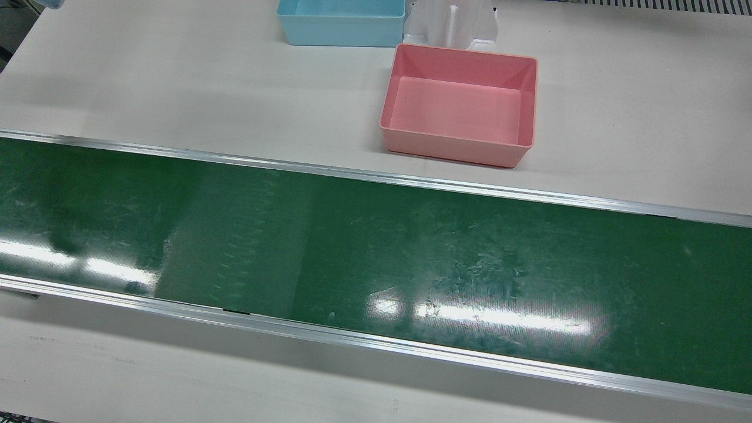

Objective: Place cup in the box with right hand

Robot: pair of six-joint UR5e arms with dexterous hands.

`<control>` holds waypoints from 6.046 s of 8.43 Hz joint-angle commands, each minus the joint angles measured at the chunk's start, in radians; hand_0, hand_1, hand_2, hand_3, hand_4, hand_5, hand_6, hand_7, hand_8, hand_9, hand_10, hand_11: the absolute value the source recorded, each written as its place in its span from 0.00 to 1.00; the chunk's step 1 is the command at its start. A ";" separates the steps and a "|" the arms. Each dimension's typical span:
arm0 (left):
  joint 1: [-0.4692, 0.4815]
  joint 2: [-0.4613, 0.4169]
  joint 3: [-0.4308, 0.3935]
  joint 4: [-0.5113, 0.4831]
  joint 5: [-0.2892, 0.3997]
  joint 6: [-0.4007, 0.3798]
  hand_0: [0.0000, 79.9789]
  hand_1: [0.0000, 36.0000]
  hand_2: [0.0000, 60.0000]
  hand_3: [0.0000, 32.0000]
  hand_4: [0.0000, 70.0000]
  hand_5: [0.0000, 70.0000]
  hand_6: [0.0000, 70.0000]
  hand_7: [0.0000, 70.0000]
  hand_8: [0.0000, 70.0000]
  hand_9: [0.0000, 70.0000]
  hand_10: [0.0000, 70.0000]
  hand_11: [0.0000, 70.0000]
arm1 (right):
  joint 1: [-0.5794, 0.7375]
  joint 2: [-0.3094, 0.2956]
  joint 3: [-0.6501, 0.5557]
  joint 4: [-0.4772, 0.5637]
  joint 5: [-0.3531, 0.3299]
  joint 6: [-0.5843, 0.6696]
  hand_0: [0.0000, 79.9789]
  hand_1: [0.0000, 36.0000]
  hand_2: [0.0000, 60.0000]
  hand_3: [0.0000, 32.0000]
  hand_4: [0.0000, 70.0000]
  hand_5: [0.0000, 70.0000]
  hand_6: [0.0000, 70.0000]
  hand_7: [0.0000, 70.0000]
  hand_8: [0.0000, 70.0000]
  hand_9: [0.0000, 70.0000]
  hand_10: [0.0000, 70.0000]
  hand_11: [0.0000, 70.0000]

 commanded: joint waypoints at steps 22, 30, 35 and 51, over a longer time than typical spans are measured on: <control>0.000 0.000 0.000 0.000 0.001 0.000 0.00 0.00 0.00 0.00 0.00 0.00 0.00 0.00 0.00 0.00 0.00 0.00 | 0.000 -0.002 0.000 0.002 0.000 0.004 0.64 0.20 0.00 0.00 0.51 0.08 0.17 0.59 0.22 0.39 0.18 0.28; 0.000 0.000 0.000 0.000 0.000 0.000 0.00 0.00 0.00 0.00 0.00 0.00 0.00 0.00 0.00 0.00 0.00 0.00 | 0.034 -0.057 0.113 0.012 -0.011 0.001 0.66 0.28 0.00 0.00 0.46 0.09 0.16 0.59 0.18 0.32 0.11 0.18; 0.000 0.002 -0.001 -0.003 0.000 0.000 0.00 0.00 0.00 0.00 0.00 0.00 0.00 0.00 0.00 0.00 0.00 0.00 | 0.032 -0.068 0.110 0.028 -0.011 0.001 0.64 0.23 0.00 0.00 0.37 0.09 0.14 0.51 0.18 0.31 0.12 0.19; 0.000 0.002 0.000 -0.004 0.000 0.000 0.00 0.00 0.00 0.00 0.00 0.00 0.00 0.00 0.00 0.00 0.00 0.00 | -0.196 0.240 0.020 -0.212 0.101 -0.070 0.56 0.05 0.04 0.00 0.68 0.03 0.17 0.78 0.13 0.31 0.07 0.11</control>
